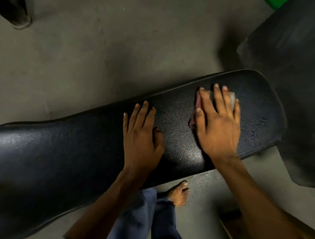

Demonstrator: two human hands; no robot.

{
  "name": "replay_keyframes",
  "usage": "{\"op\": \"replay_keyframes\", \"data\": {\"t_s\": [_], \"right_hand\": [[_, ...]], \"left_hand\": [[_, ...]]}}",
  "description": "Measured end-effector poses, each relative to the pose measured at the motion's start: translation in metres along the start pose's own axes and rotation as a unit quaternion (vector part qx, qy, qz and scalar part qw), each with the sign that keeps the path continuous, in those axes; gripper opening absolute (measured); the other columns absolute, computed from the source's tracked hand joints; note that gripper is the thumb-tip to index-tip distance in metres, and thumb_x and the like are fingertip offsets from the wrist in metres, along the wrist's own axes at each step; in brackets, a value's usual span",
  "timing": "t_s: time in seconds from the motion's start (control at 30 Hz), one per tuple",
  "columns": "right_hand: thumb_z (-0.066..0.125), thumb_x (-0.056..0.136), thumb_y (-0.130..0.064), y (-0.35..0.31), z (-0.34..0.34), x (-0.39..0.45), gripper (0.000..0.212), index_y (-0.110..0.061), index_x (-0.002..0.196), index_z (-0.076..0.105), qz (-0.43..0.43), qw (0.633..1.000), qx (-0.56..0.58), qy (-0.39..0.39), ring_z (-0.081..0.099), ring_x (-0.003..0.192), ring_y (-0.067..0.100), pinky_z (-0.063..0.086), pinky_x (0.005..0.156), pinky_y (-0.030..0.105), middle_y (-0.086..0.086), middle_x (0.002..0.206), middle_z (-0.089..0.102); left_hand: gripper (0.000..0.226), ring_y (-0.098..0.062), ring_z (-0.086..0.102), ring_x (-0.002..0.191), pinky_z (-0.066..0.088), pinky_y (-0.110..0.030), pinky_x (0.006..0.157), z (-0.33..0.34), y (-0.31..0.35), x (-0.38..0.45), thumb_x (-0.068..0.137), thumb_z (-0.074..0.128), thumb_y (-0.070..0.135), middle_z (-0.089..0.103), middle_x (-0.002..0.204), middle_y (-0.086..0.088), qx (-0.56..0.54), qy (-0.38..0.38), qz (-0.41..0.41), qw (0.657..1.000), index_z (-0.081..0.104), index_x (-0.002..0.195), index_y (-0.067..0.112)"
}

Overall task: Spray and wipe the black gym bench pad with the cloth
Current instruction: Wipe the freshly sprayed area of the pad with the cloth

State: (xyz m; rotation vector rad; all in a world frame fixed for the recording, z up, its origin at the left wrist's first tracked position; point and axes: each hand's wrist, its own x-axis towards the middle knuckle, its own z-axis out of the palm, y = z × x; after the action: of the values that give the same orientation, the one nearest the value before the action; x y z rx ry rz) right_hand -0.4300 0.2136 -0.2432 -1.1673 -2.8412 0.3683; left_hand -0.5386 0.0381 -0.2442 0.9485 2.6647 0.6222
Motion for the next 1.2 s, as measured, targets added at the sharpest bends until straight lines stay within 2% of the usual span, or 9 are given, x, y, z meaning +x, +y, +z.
{"op": "replay_keyframes", "data": {"t_s": [0.13,0.3,0.37,0.57,0.7,0.8,0.93,1.03,1.2], "right_hand": [[0.03,0.112,-0.044,-0.013,0.001,-0.036,0.06,-0.032,0.17,0.023,0.043,0.999,-0.016,-0.021,0.013,0.168,0.027,0.014,0.134,0.059,0.007,0.179,0.023],[0.034,0.112,-0.043,-0.023,0.007,-0.003,0.058,-0.033,0.169,0.029,-0.063,0.997,-0.013,-0.036,0.014,0.168,0.027,0.013,0.135,0.057,0.006,0.178,0.025],[0.034,0.111,-0.044,-0.011,0.005,0.024,0.059,-0.034,0.169,0.028,-0.076,0.996,-0.007,-0.035,0.012,0.168,0.025,0.013,0.135,0.057,0.006,0.179,0.023],[0.033,0.113,-0.045,0.04,-0.009,0.041,0.057,-0.034,0.169,0.029,0.055,0.998,0.0,0.004,0.01,0.168,0.026,0.012,0.135,0.057,0.006,0.179,0.022],[0.032,0.114,-0.045,0.019,-0.005,0.015,0.059,-0.034,0.171,0.02,0.106,0.994,-0.018,-0.003,0.007,0.169,0.024,0.01,0.136,0.056,0.004,0.18,0.018],[0.033,0.114,-0.044,0.007,0.0,0.027,0.058,-0.032,0.17,0.026,0.055,0.998,-0.018,-0.01,0.011,0.168,0.026,0.011,0.135,0.056,0.004,0.179,0.022],[0.034,0.112,-0.045,0.03,0.001,0.07,0.057,-0.032,0.168,0.033,0.008,1.0,-0.008,-0.007,0.015,0.168,0.027,0.014,0.134,0.057,0.006,0.177,0.028],[0.033,0.113,-0.047,0.059,-0.003,0.082,0.056,-0.033,0.167,0.034,0.073,0.997,-0.013,0.01,0.015,0.167,0.028,0.015,0.134,0.056,0.006,0.177,0.027],[0.032,0.113,-0.047,0.074,-0.013,0.035,0.06,-0.036,0.171,0.02,0.217,0.976,-0.002,0.038,0.011,0.168,0.025,0.018,0.133,0.056,0.003,0.18,0.018]], "left_hand": [[0.063,-0.023,0.021,0.164,0.009,-0.053,0.135,0.002,0.01,0.004,0.099,0.05,0.024,0.034,0.173,-0.008,-0.022,0.017,-0.003,1.0,0.044,0.16,0.011],[0.059,-0.025,0.023,0.163,0.014,-0.058,0.134,0.016,0.022,0.019,0.103,0.04,0.03,0.035,0.172,-0.008,0.027,-0.031,0.06,0.997,0.045,0.159,0.014],[0.055,-0.027,0.027,0.162,0.017,-0.058,0.133,0.017,0.021,0.02,0.103,0.045,0.029,0.039,0.17,-0.009,0.038,-0.029,0.069,0.997,0.05,0.156,0.014],[0.055,-0.029,0.035,0.158,0.021,-0.058,0.132,0.013,0.033,0.034,0.099,0.056,0.023,0.045,0.166,-0.01,0.0,-0.001,0.074,0.997,0.054,0.152,0.009],[0.059,-0.028,0.032,0.16,0.019,-0.057,0.133,0.023,0.046,0.056,0.099,0.054,0.021,0.041,0.169,-0.012,-0.018,-0.028,0.127,0.991,0.05,0.156,0.007],[0.054,-0.028,0.033,0.16,0.019,-0.055,0.133,0.029,0.049,0.063,0.101,0.05,0.021,0.044,0.167,-0.011,-0.005,-0.051,0.157,0.986,0.054,0.153,0.007],[0.051,-0.029,0.04,0.156,0.025,-0.054,0.131,0.03,0.045,0.068,0.096,0.058,0.018,0.051,0.162,-0.011,-0.006,-0.041,0.168,0.985,0.061,0.146,0.006],[0.052,-0.028,0.039,0.157,0.025,-0.052,0.132,0.03,0.048,0.074,0.096,0.059,0.015,0.048,0.164,-0.011,-0.03,-0.043,0.193,0.98,0.06,0.147,0.005],[0.052,-0.027,0.038,0.158,0.026,-0.052,0.132,0.04,0.066,0.077,0.098,0.06,0.013,0.047,0.165,-0.013,-0.065,-0.064,0.245,0.965,0.058,0.148,0.001]]}}
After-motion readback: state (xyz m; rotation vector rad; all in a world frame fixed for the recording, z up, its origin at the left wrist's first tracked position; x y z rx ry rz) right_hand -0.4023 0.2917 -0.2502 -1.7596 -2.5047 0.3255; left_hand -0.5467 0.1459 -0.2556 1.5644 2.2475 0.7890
